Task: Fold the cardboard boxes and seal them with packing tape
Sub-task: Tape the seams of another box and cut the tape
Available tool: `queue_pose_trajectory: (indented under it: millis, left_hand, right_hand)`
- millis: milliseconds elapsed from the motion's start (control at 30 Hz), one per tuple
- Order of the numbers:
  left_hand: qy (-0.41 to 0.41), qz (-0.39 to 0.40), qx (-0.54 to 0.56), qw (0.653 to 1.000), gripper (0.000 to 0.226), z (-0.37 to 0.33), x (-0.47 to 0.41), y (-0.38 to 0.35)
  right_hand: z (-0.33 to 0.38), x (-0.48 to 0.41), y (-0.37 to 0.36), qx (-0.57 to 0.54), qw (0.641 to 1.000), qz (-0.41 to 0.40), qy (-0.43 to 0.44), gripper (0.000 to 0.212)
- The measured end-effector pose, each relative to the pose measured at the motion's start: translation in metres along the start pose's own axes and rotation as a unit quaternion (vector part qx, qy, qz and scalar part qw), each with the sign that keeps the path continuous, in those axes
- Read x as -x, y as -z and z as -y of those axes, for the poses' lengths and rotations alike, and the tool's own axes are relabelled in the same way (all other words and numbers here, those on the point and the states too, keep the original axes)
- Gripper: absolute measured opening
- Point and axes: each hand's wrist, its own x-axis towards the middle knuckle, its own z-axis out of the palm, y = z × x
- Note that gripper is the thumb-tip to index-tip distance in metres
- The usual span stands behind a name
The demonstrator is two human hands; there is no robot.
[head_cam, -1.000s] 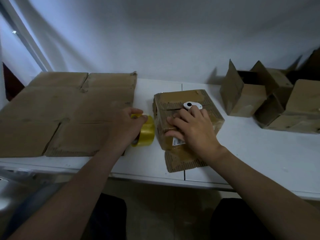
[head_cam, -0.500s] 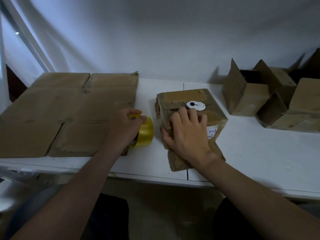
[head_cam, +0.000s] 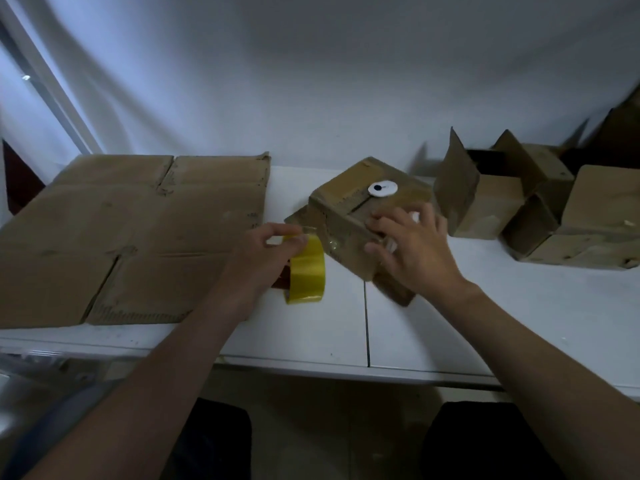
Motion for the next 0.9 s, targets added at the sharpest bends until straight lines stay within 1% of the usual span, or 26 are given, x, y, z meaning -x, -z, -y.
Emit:
queue_pose_trajectory:
  millis: [67,133,167,233,300,333,367,400,433,467,533,600,633,700,800,900]
  left_hand:
    - [-0.009,0.047,-0.006,0.999,0.016,0.0,0.004,-0.006]
    - [-0.031,0.084,-0.022,0.996,0.02,-0.002,0.011,-0.015]
    - [-0.04,0.096,-0.024,0.994,0.022,-0.002,0.013,-0.018]
    - [-0.058,0.113,-0.031,0.991,0.026,-0.003,0.015,-0.025]
    - [-0.084,0.126,-0.047,0.987,0.029,-0.002,0.015,-0.03]
    - [-0.096,0.129,-0.052,0.986,0.029,-0.003,0.015,-0.031]
    - [-0.104,0.129,-0.054,0.985,0.029,-0.002,0.015,-0.033]
    - [-0.11,0.131,-0.055,0.984,0.029,-0.003,0.015,-0.035]
    - [-0.114,0.136,-0.053,0.983,0.029,-0.004,0.015,-0.037]
    - [-0.115,0.14,-0.05,0.982,0.03,-0.005,0.015,-0.039]
    - [-0.116,0.137,-0.028,0.983,0.036,-0.005,0.016,-0.045]
    - [-0.119,0.114,0.003,0.986,0.041,-0.006,0.017,-0.05]
    - [-0.127,0.098,0.011,0.987,0.039,-0.007,0.018,-0.053]
    - [-0.145,0.061,0.011,0.988,0.03,-0.007,0.019,-0.059]
    - [-0.151,0.029,-0.032,0.988,0.026,-0.002,0.015,-0.064]
    - [-0.161,0.035,-0.081,0.983,0.017,-0.001,0.013,-0.066]
  right_hand:
    - [-0.004,-0.004,0.003,0.038,0.997,0.007,-0.071,0.034]
    - [-0.001,-0.009,0.01,0.036,0.996,0.005,-0.08,0.033]
    - [0.004,-0.011,0.015,0.0,0.998,-0.001,-0.066,0.033]
    - [0.018,-0.014,0.027,-0.123,0.991,0.009,-0.045,0.04]
    - [0.03,-0.014,0.034,-0.219,0.973,0.059,-0.053,0.051]
    - [0.032,-0.014,0.035,-0.247,0.964,0.08,-0.064,0.05]
    - [0.032,-0.014,0.037,-0.274,0.954,0.093,-0.08,0.042]
    - [0.032,-0.015,0.039,-0.316,0.939,0.092,-0.1,0.027]
    - [0.032,-0.015,0.042,-0.359,0.922,0.085,-0.118,0.012]
    - [0.031,-0.014,0.043,-0.384,0.912,0.073,-0.128,0.002]
    - [0.03,-0.012,0.042,-0.355,0.929,0.027,-0.104,0.01]
    - [0.031,-0.01,0.041,-0.298,0.952,0.001,-0.062,0.008]
    - [0.032,-0.008,0.042,-0.273,0.961,-0.006,-0.043,0.007]
    - [0.03,-0.007,0.041,-0.248,0.968,-0.025,-0.031,0.007]
    - [0.032,-0.003,0.044,-0.25,0.966,-0.039,-0.059,0.008]
    - [0.032,0.0,0.042,-0.284,0.952,-0.011,-0.113,0.013]
